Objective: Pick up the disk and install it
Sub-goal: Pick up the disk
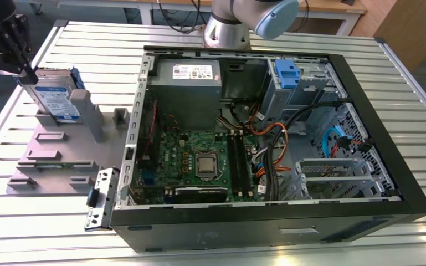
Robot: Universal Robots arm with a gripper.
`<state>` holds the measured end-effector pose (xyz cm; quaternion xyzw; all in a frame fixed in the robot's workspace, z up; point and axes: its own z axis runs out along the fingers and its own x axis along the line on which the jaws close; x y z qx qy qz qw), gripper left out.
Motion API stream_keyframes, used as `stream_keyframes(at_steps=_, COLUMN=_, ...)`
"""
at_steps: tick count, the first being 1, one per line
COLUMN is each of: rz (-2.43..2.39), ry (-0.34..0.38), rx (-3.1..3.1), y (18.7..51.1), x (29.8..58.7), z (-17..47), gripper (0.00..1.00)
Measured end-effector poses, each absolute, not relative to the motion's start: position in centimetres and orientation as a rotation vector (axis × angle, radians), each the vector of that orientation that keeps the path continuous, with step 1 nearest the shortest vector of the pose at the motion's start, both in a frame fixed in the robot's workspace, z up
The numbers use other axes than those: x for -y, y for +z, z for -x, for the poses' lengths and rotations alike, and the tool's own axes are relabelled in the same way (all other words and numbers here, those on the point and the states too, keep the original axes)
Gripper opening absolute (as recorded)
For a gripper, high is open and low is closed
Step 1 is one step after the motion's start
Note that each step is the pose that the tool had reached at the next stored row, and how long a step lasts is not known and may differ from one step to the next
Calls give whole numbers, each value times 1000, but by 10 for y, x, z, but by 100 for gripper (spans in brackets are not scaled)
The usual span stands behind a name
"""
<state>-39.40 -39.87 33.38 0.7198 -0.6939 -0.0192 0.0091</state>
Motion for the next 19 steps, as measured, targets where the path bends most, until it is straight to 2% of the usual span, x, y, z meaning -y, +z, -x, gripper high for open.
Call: stream_keyframes(at_steps=19, rz=-2280, ry=-60, rx=2134, y=334, x=399, z=394, gripper=11)
